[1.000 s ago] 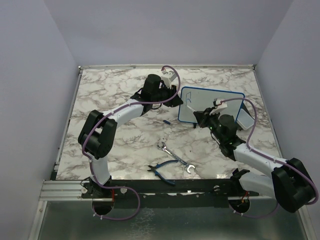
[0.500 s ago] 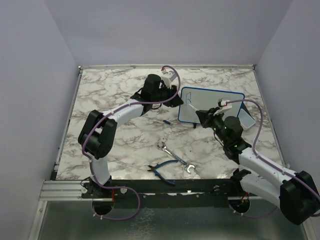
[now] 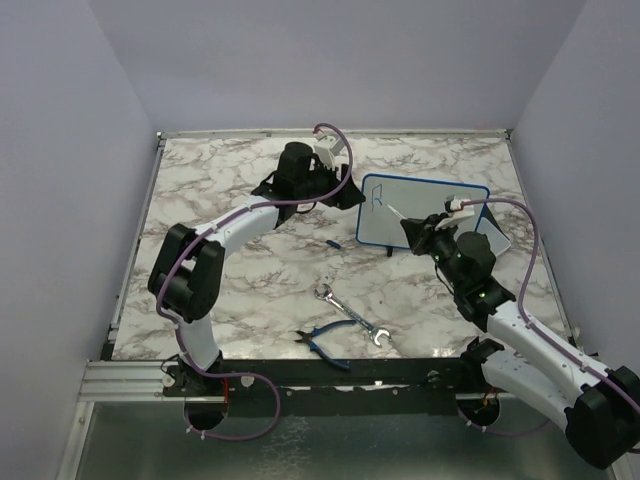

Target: Write a sentence on the whiteboard

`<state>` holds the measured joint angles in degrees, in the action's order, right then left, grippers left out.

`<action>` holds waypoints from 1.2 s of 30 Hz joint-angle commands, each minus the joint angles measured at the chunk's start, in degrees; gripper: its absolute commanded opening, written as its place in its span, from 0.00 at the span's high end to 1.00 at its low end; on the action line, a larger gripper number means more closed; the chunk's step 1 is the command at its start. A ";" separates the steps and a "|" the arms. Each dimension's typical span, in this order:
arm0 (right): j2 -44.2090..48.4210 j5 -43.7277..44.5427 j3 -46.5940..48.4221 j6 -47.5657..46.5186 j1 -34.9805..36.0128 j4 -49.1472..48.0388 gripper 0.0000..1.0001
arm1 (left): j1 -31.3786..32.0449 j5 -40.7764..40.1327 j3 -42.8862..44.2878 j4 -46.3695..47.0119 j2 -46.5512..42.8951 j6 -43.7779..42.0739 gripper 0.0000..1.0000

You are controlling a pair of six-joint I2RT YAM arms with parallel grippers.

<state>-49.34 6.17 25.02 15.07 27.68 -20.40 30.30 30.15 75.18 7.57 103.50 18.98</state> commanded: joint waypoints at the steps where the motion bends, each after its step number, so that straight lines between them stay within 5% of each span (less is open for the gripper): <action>1: 0.69 2.26 1.04 -1.45 -0.52 1.55 0.99 | 0.02 -0.01 -1.36 -0.09 -2.19 -0.96 0.36; 36: -8.71 6.03 0.48 -2.45 -0.70 -9.33 0.99 | 0.06 0.35 -1.28 -0.20 -1.55 -1.32 0.42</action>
<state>-57.19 9.54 24.99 13.43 27.27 -27.68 30.33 30.17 74.13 7.20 103.18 18.76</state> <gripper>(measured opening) 0.105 0.580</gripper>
